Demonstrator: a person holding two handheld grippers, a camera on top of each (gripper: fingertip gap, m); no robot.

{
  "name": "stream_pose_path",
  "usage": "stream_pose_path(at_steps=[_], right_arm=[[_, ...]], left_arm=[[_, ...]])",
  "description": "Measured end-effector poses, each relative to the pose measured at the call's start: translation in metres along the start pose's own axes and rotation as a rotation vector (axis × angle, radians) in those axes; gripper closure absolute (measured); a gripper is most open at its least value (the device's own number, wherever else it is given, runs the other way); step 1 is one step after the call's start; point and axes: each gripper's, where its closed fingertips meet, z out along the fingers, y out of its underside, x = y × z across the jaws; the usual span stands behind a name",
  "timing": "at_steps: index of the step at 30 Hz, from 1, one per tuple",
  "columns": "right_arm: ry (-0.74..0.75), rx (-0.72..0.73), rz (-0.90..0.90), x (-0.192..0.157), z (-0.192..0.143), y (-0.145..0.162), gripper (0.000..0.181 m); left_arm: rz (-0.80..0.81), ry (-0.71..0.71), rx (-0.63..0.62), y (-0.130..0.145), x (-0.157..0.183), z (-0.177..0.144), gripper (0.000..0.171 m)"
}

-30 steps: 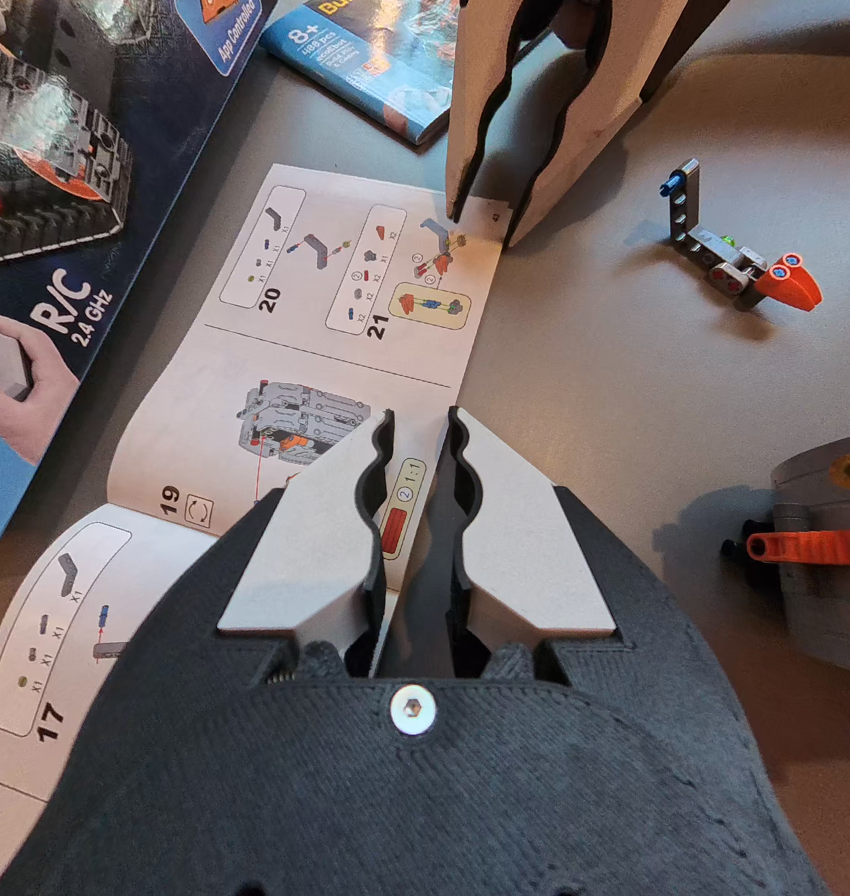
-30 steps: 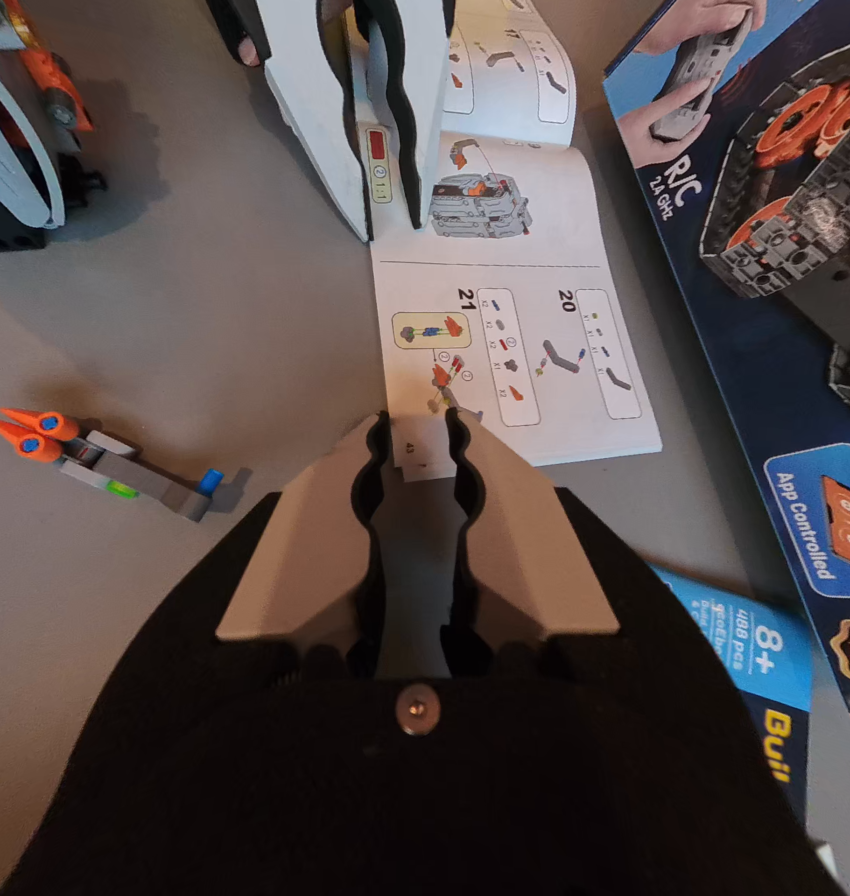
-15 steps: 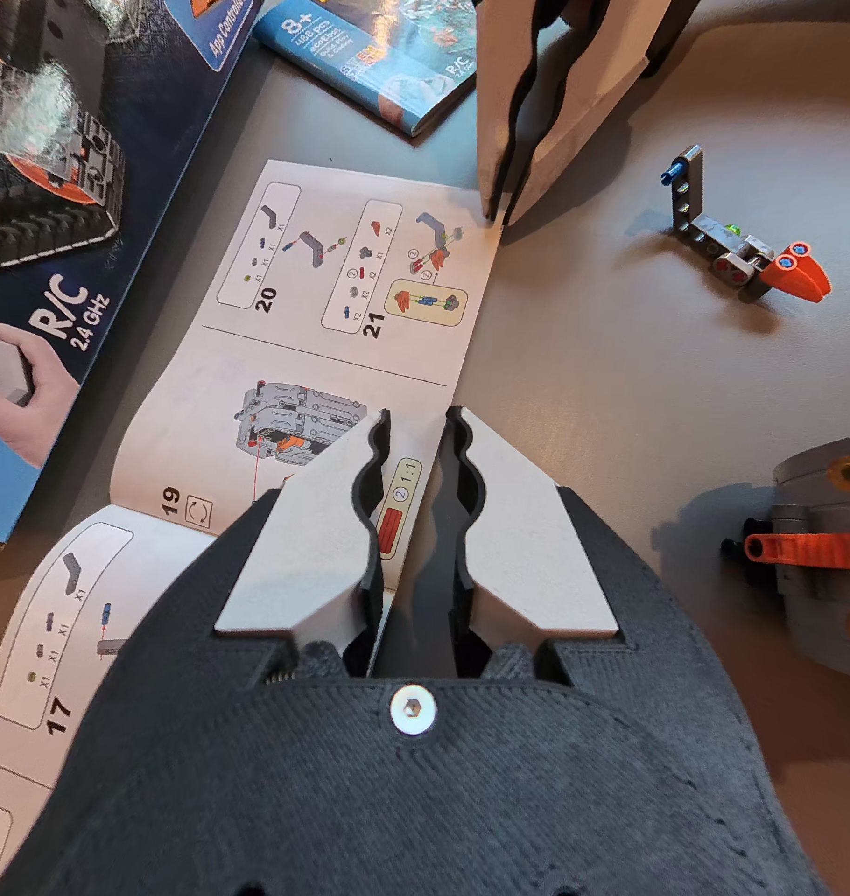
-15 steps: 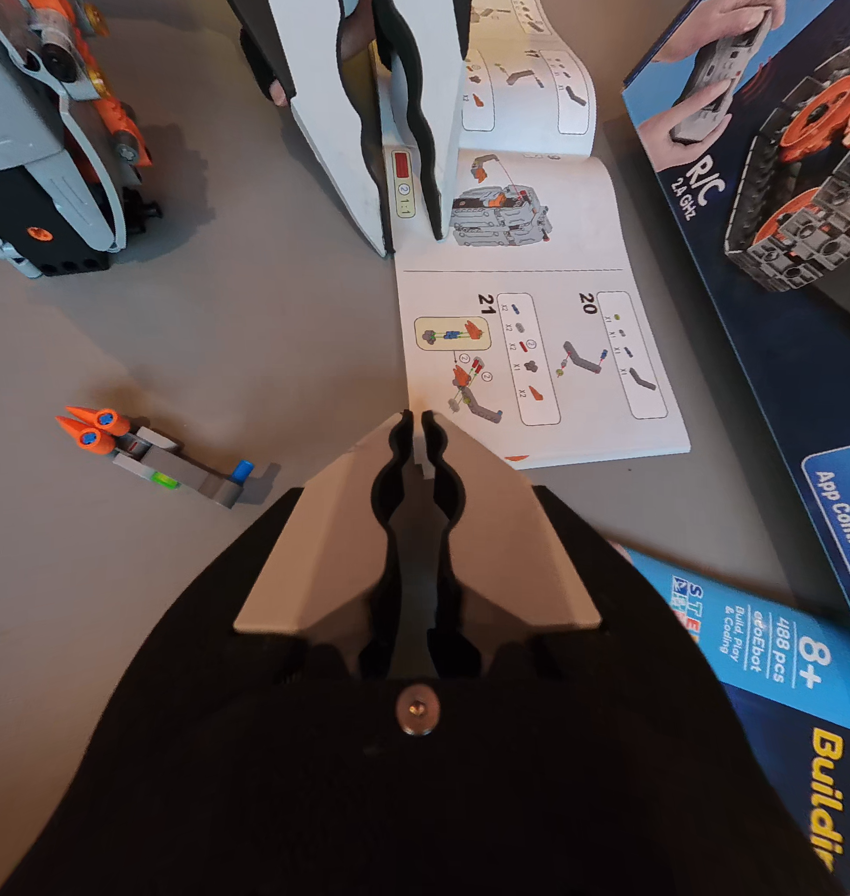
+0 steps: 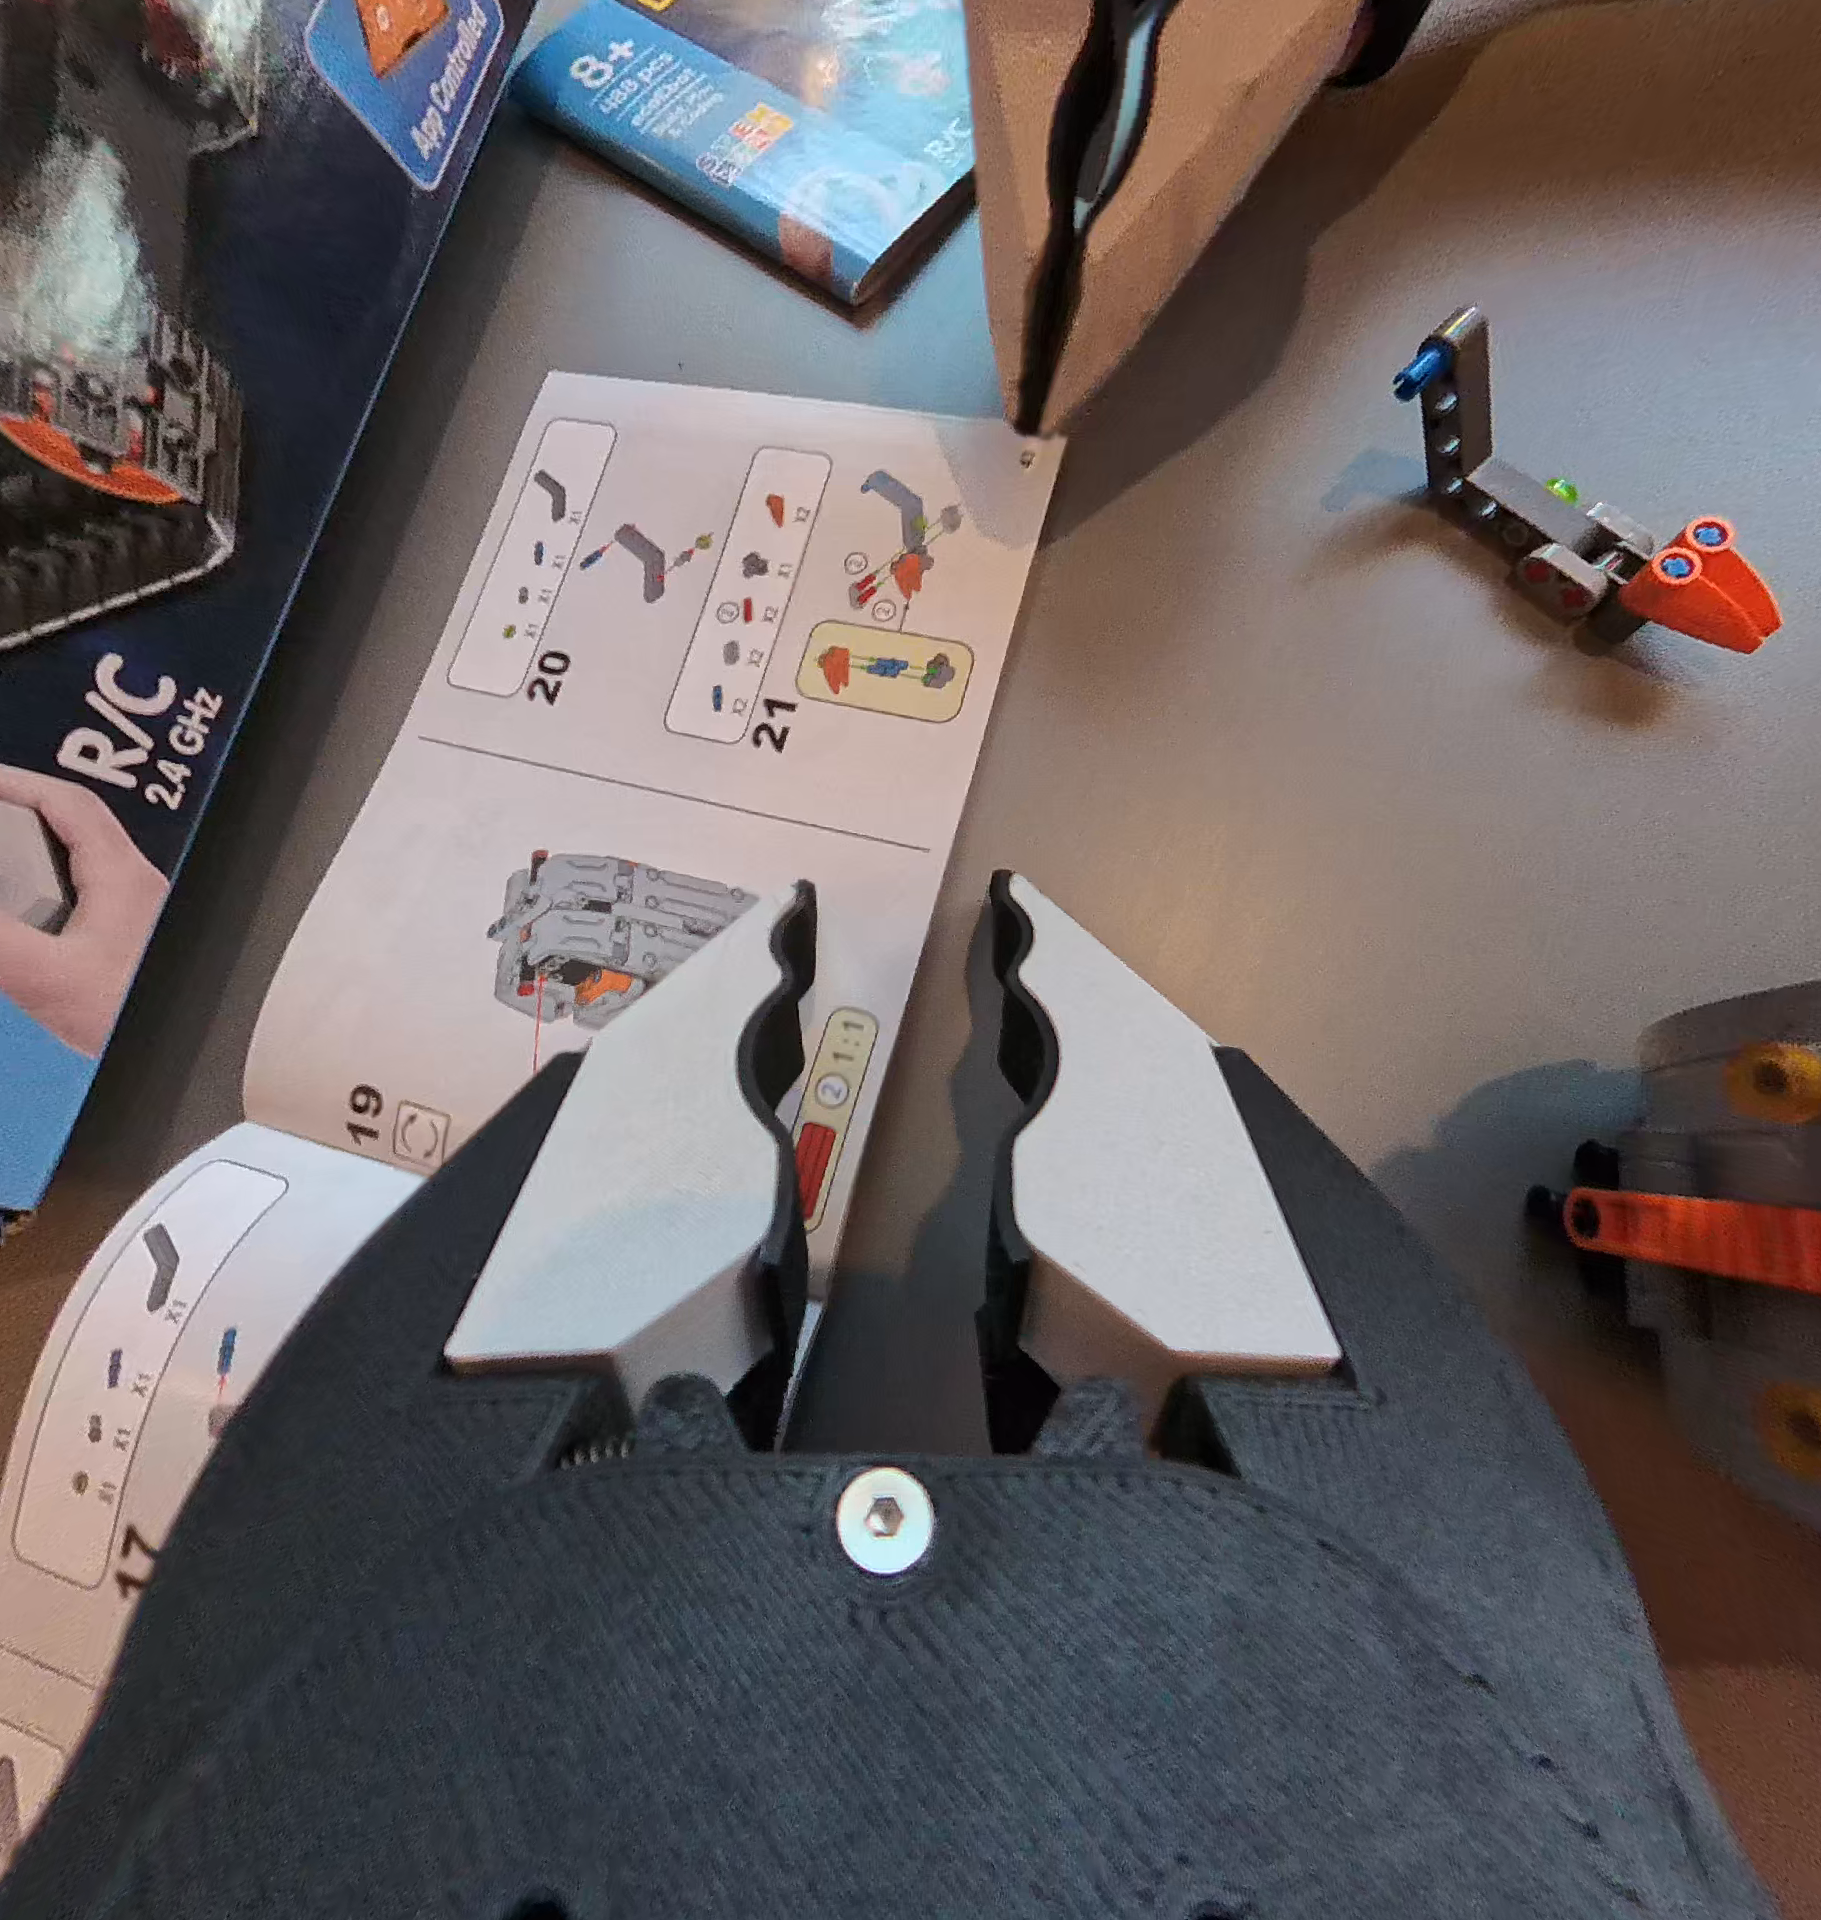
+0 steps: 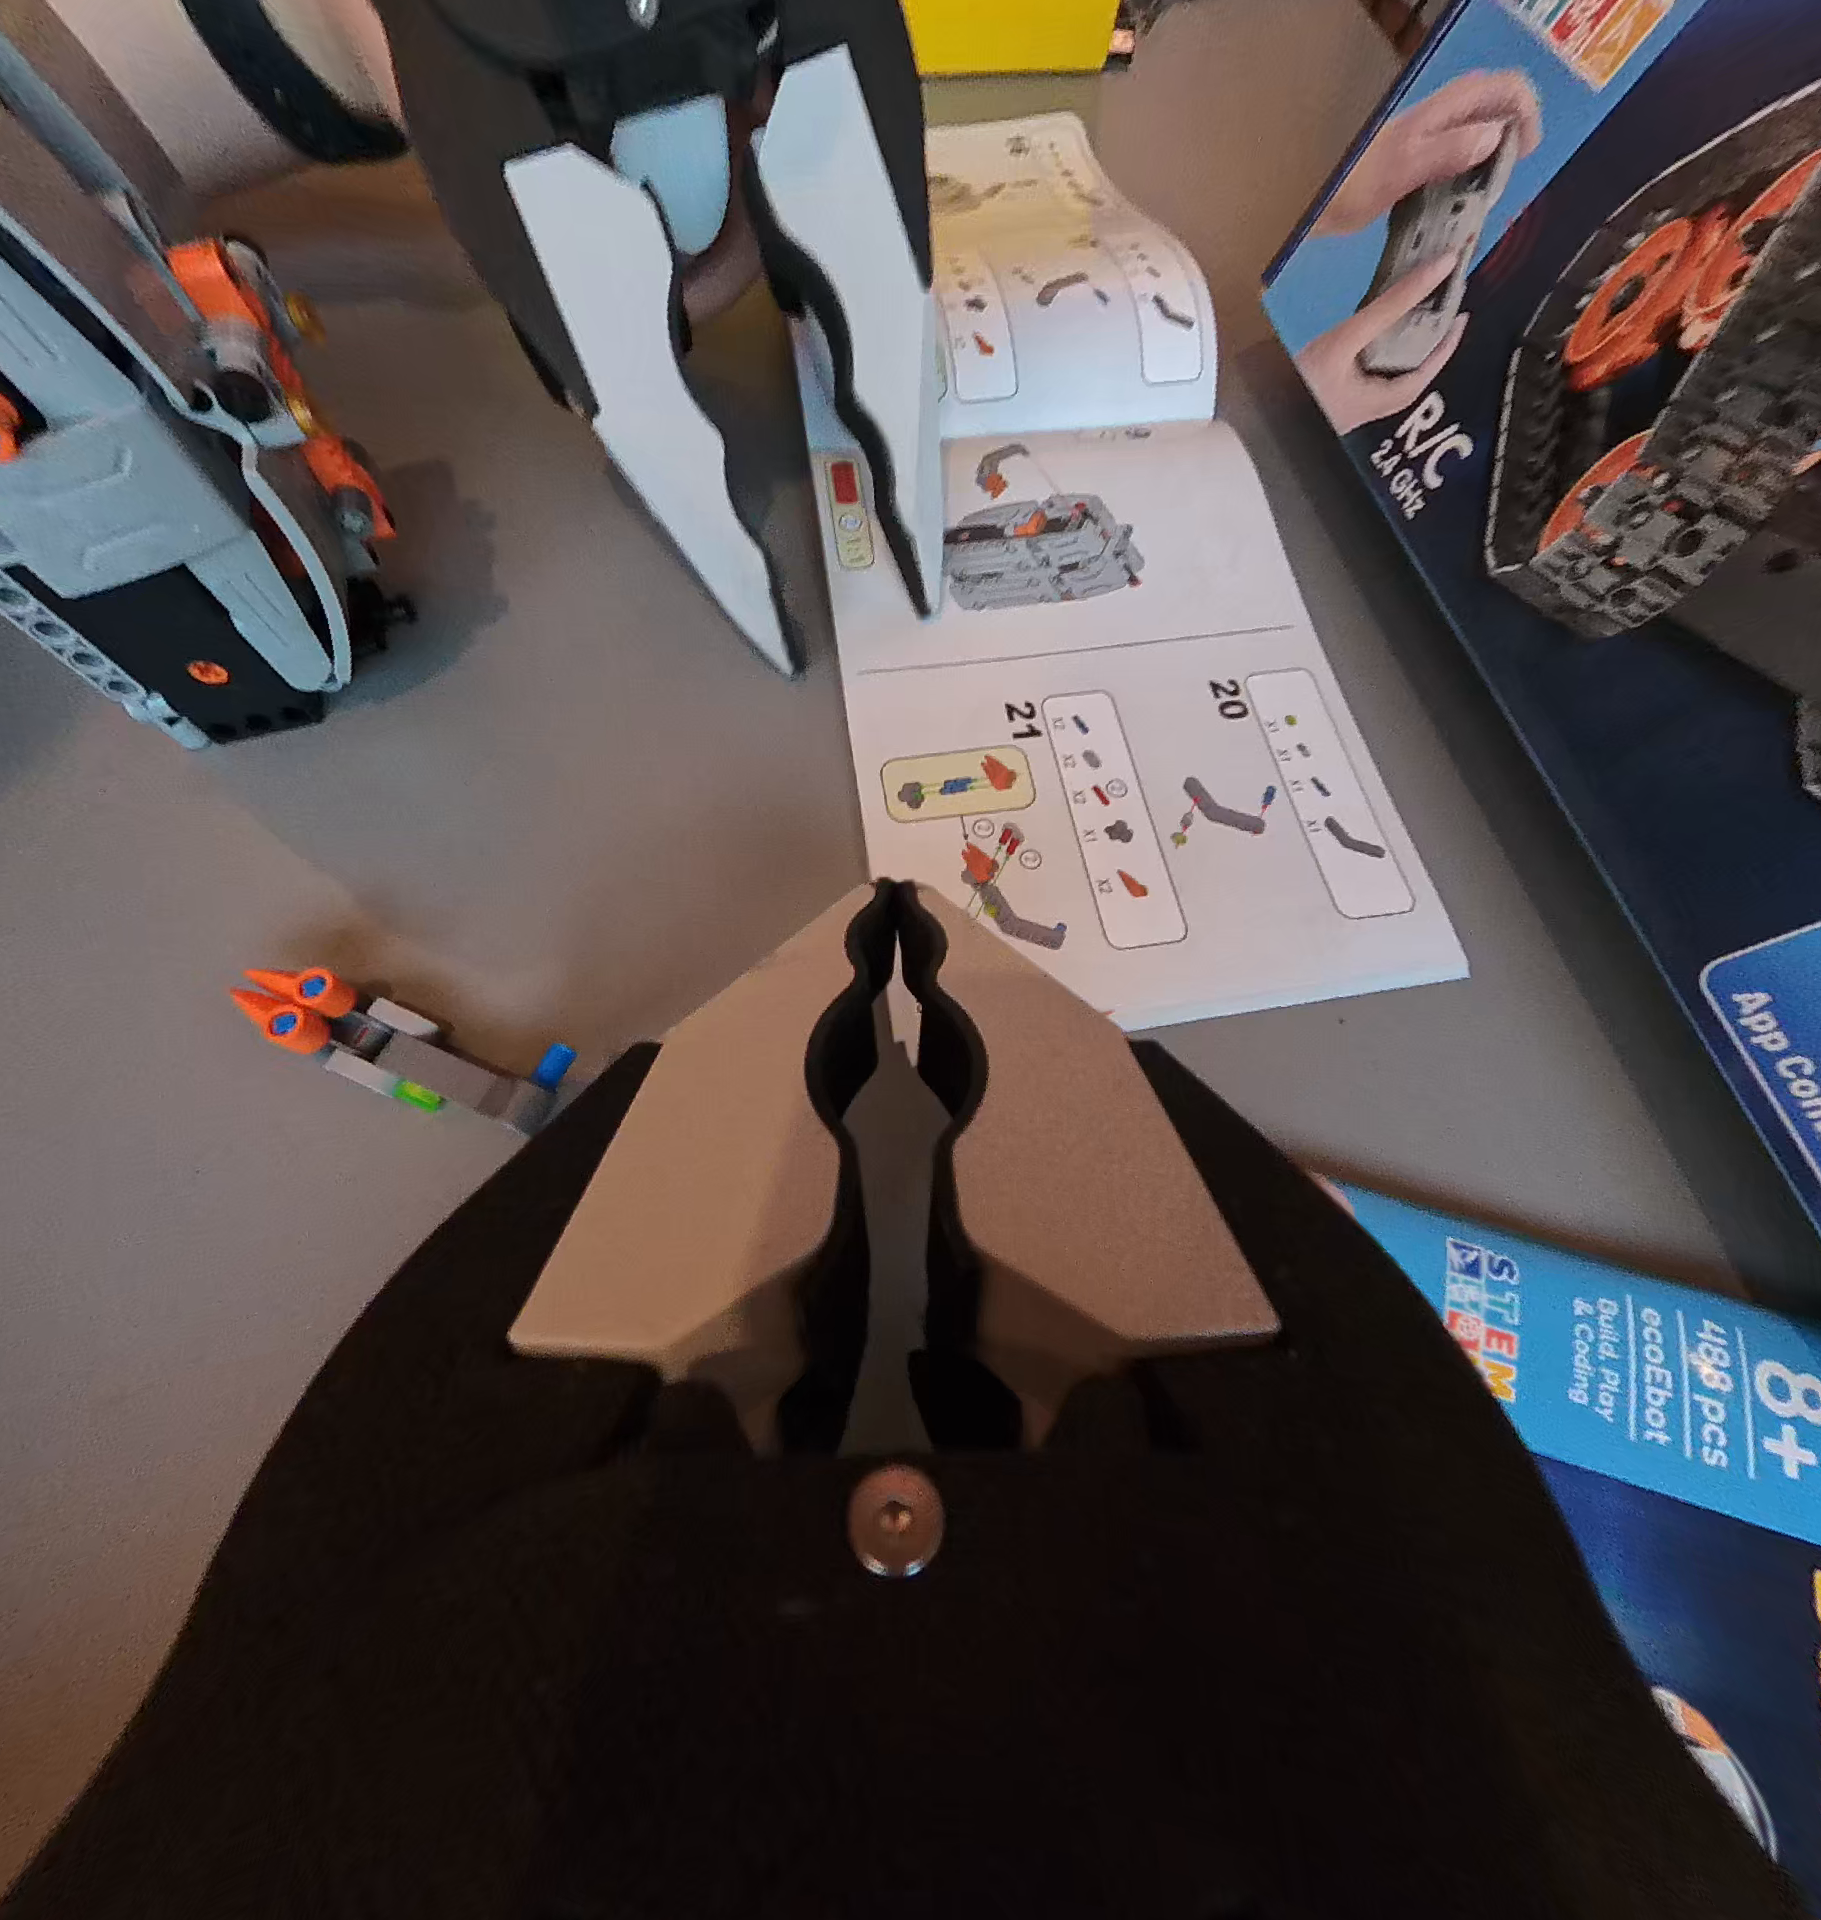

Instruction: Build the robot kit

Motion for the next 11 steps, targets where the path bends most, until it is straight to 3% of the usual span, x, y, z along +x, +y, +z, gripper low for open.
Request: stream_pose_path(at_steps=[5, 9, 11], right_arm=[[0.019, -0.023, -0.043, 0.003, -0.004, 0.006, 0.181], [0.025, -0.062, -0.057, 0.002, 0.001, 0.014, 0.165], [0.012, -0.075, -0.059, -0.001, 0.005, 0.017, 0.163]], left_arm=[[0.052, -0.041, 0.003, -0.006, 0.001, 0.006, 0.143], [0.1, -0.086, 0.021, -0.008, -0.005, 0.006, 0.137], [0.087, -0.067, 0.031, -0.008, -0.004, 0.007, 0.143]])
